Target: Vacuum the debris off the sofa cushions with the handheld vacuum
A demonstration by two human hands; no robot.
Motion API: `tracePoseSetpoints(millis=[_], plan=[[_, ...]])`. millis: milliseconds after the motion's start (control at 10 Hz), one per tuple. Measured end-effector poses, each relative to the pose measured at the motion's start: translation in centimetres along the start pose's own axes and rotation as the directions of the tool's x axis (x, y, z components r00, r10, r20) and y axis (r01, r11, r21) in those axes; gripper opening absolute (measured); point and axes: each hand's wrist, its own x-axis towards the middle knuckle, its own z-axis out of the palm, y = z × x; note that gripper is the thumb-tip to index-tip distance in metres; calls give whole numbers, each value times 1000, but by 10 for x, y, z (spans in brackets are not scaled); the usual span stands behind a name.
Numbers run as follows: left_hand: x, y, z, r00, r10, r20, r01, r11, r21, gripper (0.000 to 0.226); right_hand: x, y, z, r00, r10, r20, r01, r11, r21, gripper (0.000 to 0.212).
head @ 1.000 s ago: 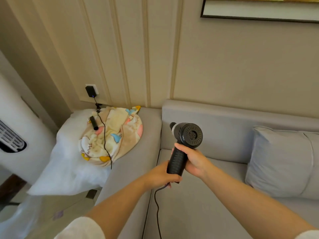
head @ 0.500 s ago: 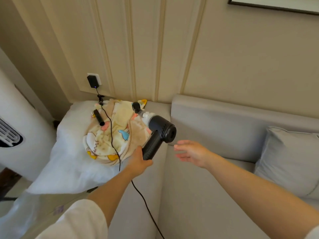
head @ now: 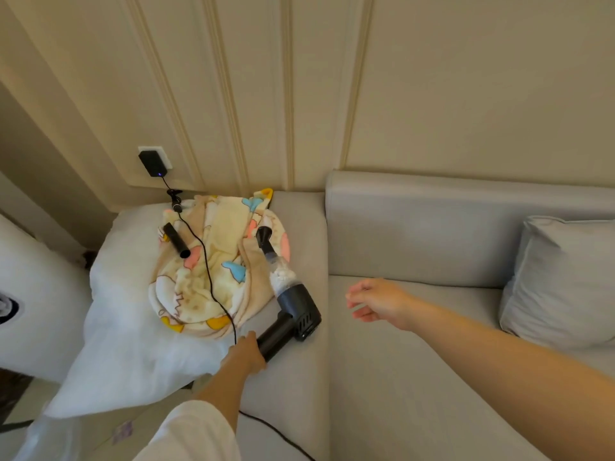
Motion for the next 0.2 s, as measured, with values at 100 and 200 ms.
tracePoseSetpoints(millis=[100,200], plan=[[-1,-1,6,999,-24,23,24,1000,18,58,-3,-1,-6,1000,3,16,-3,1000,-3,10],[-7,3,9,998,-55,-38,57,998,37,59,-8,-2,-13,1000,-28,-4,28,1000,2,3]])
